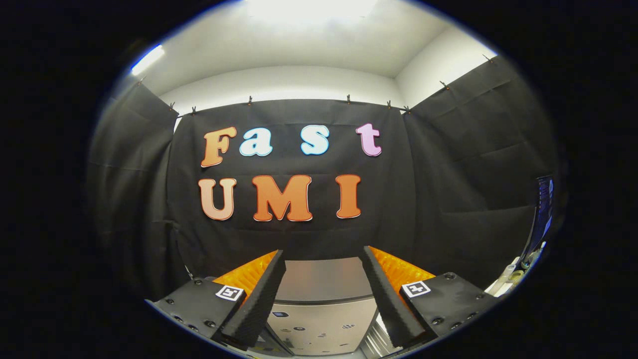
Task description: Put the clothes into the washing machine and then close the washing machine lid.
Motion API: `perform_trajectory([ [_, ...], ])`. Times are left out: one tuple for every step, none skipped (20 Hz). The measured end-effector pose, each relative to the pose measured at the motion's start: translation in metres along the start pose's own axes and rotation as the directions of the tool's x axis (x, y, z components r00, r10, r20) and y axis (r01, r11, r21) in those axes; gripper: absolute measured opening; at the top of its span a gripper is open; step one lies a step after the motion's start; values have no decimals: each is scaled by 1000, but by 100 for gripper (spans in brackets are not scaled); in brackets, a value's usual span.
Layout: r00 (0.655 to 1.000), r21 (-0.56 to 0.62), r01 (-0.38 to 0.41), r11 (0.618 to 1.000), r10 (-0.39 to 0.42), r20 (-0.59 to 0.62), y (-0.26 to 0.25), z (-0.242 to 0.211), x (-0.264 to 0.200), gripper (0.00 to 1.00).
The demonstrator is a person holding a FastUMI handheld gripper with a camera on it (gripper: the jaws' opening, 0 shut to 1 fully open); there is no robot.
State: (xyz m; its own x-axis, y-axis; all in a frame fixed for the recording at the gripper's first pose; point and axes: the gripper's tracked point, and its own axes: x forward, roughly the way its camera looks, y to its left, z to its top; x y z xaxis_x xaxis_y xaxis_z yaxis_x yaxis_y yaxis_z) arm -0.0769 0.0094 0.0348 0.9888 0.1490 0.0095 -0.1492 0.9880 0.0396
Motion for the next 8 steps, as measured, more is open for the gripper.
perform_trajectory([
  [1000, -8, 12, 1000, -12, -4, -5, -2, -4, 99],
  [1000, -10, 23, 1000, -23, -7, -9, -4, -9, 99],
  [1000, -7, 27, 1000, -27, -7, -11, -4, -12, 100],
  [1000, 2, 28, 1000, -28, -6, -10, -4, -14, 100],
  [1000, 13, 27, 1000, -27, -7, -11, -6, -17, 100],
  [1000, 24, 26, 999, -25, -6, -11, -7, -21, 100],
  [1000, 34, 27, 999, -27, -8, -12, -8, -23, 100],
  [1000, 38, 29, 999, -29, -11, -12, -10, -24, 100],
])
